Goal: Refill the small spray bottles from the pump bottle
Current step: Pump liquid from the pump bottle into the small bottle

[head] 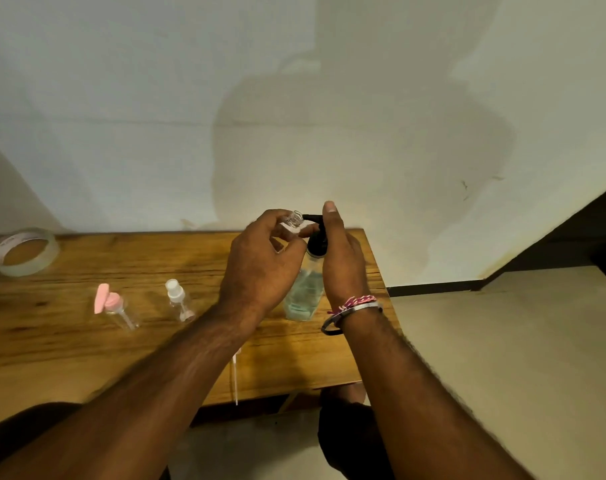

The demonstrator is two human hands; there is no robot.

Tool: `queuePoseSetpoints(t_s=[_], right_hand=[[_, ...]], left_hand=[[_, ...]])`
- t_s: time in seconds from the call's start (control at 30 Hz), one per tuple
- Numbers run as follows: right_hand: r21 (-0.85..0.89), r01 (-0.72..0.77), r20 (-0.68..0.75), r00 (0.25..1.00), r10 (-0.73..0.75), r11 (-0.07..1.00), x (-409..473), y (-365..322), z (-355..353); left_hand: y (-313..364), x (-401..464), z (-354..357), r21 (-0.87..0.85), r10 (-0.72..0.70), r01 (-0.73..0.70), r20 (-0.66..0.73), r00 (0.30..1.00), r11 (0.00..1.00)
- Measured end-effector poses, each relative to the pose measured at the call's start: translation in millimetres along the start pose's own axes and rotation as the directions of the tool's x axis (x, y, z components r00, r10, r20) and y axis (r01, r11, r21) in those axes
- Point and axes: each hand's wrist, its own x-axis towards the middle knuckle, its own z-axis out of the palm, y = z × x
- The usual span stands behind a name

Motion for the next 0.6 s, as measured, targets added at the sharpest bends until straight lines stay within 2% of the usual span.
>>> queuePoseSetpoints(t_s=[0.3, 0.43, 0.6], right_hand=[[-0.022, 0.05, 0.158, 0.986, -0.046, 0.998, 10.0, 6.8, 2.9], [0.006, 0.025, 0.192, 0.981, -0.026, 1.0, 15.8, 9.2, 2.2], [0.05, 0.037, 0.201, 0.978, -0.046, 0.998, 13.2, 12.3, 13.2]], left_hand=[[2.4, 9.3, -16.9, 0.048, 0.04, -0.046, 0.116, 0.992, 0.998], [2.4, 11.8, -25.7, 0.093, 0.068, -0.087, 0.193, 0.979, 0.992], [-1.0, 10.9, -35.5, 0.129, 0.093, -0.119, 0.189, 0.977, 0.985]])
